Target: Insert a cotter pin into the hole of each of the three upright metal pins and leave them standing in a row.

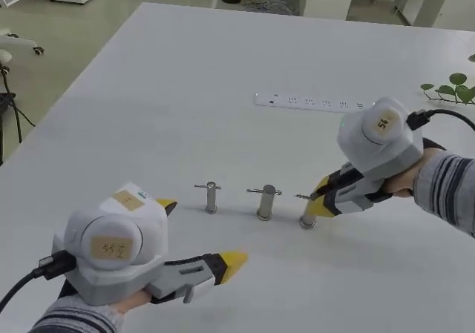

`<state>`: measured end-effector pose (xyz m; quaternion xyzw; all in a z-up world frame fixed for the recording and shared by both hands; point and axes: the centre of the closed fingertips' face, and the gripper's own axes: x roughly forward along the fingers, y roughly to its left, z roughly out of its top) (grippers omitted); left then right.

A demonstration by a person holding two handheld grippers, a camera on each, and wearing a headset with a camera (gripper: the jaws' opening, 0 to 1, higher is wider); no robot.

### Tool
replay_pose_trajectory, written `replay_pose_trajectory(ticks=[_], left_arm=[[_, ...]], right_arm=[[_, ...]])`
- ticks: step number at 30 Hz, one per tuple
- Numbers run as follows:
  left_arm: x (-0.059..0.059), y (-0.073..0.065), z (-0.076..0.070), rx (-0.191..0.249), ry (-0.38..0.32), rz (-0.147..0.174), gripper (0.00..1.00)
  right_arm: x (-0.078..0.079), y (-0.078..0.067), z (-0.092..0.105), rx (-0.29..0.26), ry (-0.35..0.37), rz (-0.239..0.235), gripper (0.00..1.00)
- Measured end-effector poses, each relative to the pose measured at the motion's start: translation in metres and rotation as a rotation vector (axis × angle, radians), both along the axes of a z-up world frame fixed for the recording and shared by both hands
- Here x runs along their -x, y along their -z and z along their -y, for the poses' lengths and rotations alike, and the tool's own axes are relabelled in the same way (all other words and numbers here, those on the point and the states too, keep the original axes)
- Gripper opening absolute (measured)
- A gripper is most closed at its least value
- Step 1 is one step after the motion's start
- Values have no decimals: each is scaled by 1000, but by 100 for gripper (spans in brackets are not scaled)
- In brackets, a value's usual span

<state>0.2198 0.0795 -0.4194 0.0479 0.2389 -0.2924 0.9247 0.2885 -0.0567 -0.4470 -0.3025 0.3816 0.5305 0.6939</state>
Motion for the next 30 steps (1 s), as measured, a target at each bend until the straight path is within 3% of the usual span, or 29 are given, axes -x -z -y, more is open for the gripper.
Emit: replay_pose_trajectory(ticks=[16, 27, 30], left_arm=[[0, 5, -2, -1, 0, -15, 74], [2, 7, 0, -1, 5, -29, 74], [2, 6, 0, 0, 4, -29, 74]], right_arm=[[-5, 4, 5, 30, -122, 25, 8], [-5, 4, 6, 36, -98, 27, 10], [-9, 6, 8, 49, -97, 56, 13]])
